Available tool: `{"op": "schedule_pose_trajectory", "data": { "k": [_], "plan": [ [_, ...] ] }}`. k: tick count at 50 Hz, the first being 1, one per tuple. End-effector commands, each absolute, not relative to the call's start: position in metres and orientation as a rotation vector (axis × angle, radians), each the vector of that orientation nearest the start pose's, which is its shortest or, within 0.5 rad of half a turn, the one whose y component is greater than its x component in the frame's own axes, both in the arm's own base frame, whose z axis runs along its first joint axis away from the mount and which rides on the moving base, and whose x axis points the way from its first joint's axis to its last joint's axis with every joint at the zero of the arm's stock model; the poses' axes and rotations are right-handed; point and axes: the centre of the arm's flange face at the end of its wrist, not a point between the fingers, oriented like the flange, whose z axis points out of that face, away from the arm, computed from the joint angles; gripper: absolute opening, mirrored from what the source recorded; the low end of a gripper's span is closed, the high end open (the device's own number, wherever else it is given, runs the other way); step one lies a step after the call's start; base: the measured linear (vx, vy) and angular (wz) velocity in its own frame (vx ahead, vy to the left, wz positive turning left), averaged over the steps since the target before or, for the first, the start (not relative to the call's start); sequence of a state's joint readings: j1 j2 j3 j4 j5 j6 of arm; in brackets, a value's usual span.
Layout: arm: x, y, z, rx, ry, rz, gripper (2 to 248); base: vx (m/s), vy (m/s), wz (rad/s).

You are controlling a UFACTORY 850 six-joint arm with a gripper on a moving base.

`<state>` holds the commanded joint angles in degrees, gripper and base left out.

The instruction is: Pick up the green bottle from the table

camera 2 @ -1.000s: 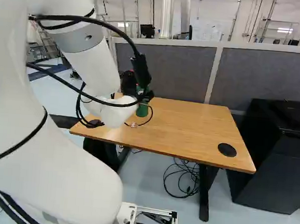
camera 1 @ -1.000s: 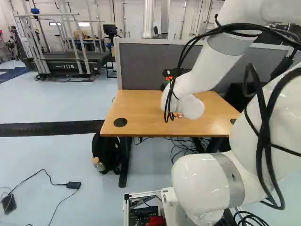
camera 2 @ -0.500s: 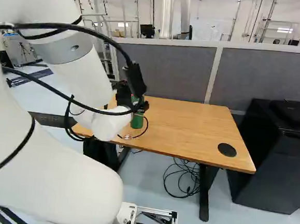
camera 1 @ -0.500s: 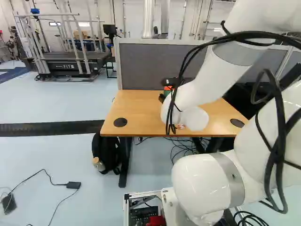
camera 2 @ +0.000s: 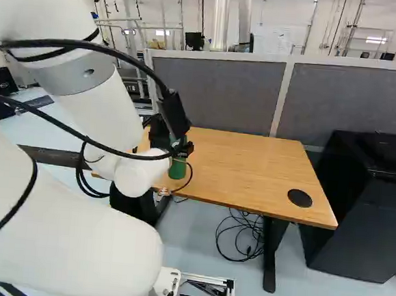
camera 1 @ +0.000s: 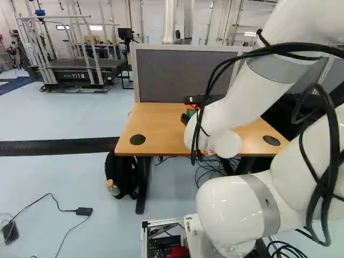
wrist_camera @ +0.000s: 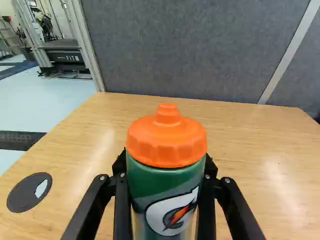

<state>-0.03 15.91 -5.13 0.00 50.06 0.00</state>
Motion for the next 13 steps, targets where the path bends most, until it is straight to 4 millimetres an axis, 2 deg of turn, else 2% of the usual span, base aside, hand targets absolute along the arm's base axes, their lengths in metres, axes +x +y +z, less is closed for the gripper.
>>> {"op": "schedule_pose_trajectory", "data": {
  "k": [13],
  "plan": [
    [0.2703, 0.0000, 0.3656, -2.558, 0.000, -1.824, 117, 0.000, 0.000, 0.000]
  ]
}}
